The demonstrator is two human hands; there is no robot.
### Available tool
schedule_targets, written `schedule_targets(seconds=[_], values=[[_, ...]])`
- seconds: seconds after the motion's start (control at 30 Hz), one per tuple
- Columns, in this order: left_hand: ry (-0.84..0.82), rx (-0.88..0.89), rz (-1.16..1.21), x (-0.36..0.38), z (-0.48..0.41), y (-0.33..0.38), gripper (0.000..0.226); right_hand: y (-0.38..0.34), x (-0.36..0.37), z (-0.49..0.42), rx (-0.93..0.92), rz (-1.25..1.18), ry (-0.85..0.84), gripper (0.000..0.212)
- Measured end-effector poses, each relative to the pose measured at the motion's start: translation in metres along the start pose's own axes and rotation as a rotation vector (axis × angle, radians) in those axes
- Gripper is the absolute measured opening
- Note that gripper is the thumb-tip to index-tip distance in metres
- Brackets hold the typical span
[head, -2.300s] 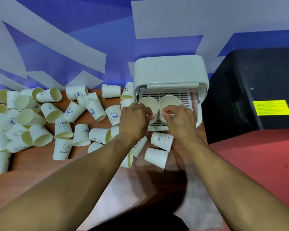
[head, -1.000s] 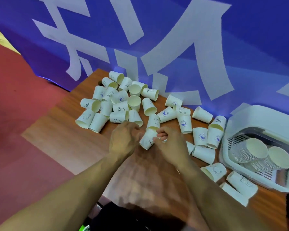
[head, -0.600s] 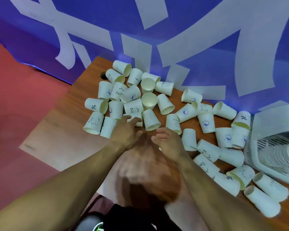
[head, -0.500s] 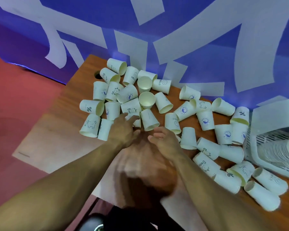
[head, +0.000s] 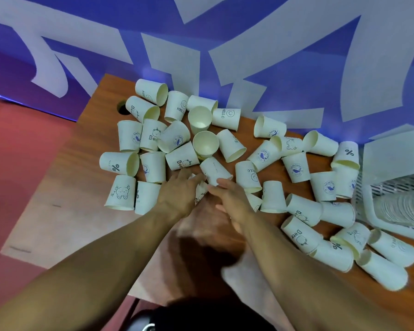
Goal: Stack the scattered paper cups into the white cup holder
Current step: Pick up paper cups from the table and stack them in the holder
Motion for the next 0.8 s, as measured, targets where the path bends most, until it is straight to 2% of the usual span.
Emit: schedule_targets(seconds=[0.13, 0.33, 0.5, 0.6, 0.8], values=[[0.039, -0.004, 0.017, -0.006, 0.002, 0.002, 0.042, 0.003, -0.014, -0.001, -0.052, 0.041, 0.096, 0.056], [0.113, 0.004, -0.016, -0.02, 0.012, 0.011, 0.021, -0.008, -0.04, 0.013, -0.141, 0.12, 0.274, 0.03], [0.194, -0.005, -0.164, -0.04, 0.029, 0.026, 0.019, -0.028, -0.066, 0.04, -0.305, 0.205, 0.409, 0.014], [0.319, -0.026, -0.232, -0.056, 0.044, 0.038, 0.017, -0.033, -0.076, 0.056, -0.368, 0.184, 0.406, 0.014], [0.539, -0.073, -0.182, -0.087, 0.074, 0.069, 0.014, -0.052, -0.109, 0.096, -0.495, 0.17, 0.385, 0.013]])
Point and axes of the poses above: each hand's wrist, its own z-axis away from the middle knuckle, its own x-axis out of the palm, y = z × x, the point moved 8 cm from there along -z, towards the middle knuckle, and after that the axes turned 9 degrees about -z, right-handed, at the moved point
